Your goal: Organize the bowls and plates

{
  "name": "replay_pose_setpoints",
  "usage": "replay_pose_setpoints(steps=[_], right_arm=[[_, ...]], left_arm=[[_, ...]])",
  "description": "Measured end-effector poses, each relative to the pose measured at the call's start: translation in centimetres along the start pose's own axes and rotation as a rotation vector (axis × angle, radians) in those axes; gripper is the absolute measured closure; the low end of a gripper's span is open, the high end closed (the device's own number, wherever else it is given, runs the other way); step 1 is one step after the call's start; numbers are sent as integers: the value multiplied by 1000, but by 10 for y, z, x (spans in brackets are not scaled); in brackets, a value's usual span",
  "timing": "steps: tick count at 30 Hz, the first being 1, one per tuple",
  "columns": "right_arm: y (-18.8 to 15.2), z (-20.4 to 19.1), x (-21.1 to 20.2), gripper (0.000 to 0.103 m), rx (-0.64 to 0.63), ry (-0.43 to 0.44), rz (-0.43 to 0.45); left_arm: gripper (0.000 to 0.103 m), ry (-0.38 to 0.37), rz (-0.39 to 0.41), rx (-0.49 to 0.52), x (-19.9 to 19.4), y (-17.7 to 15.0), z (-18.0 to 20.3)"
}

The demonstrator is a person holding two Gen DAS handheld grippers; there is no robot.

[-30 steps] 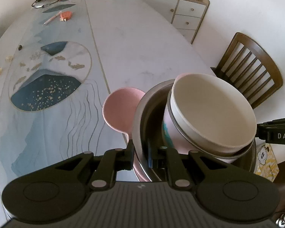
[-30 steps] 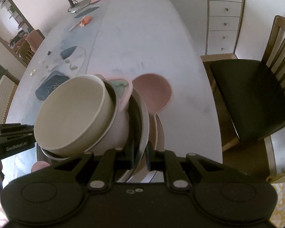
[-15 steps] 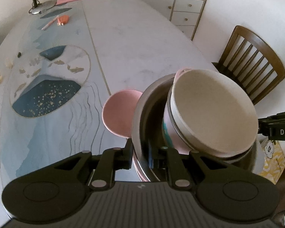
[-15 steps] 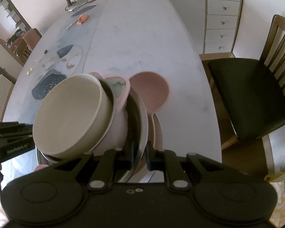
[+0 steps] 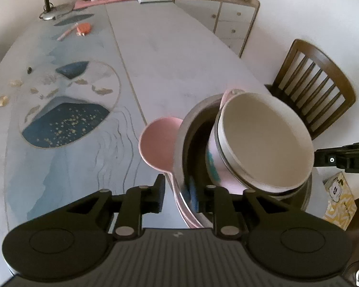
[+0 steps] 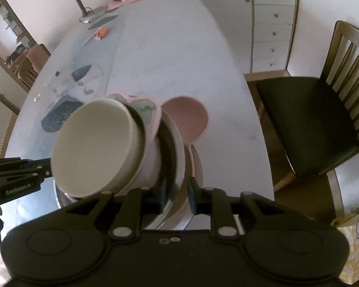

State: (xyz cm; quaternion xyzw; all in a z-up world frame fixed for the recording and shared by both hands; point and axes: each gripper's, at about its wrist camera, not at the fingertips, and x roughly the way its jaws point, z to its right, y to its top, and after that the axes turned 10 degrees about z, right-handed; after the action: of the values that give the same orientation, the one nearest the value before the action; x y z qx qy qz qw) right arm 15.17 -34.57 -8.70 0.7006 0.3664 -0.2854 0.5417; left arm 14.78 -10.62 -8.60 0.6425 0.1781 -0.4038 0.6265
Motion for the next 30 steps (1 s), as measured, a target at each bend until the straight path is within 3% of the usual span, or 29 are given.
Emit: replay_pose_setpoints(steps=[4,6,8,13,15,20,30], right_arm=[[-2,-7,-20,77,-12,15,51],[-4,-13,-32,72,-23,23,85],[-6,-20,-41,70,-39,26,113],[-14,-38,-65,67,-77,47,184],[-19,-47,-75,60,-94,54,216],[-29,-66,-96,39,-135,58,306],[-47,-93,-133,20,-175,84,427]], left_arm=[[70,-15,38,-10,-18,0,-3],[54,-15,68,-8,-29,0,-4],[46,-11,103,-2,-41,-1,-4],[42,-18,159,1,-69,-4,-4],[37,-14,182,-4,-81,-7,-5],[36,-4,237,-19,-109,-15,-9],[24,8,346,-5,-159,-34,-6]])
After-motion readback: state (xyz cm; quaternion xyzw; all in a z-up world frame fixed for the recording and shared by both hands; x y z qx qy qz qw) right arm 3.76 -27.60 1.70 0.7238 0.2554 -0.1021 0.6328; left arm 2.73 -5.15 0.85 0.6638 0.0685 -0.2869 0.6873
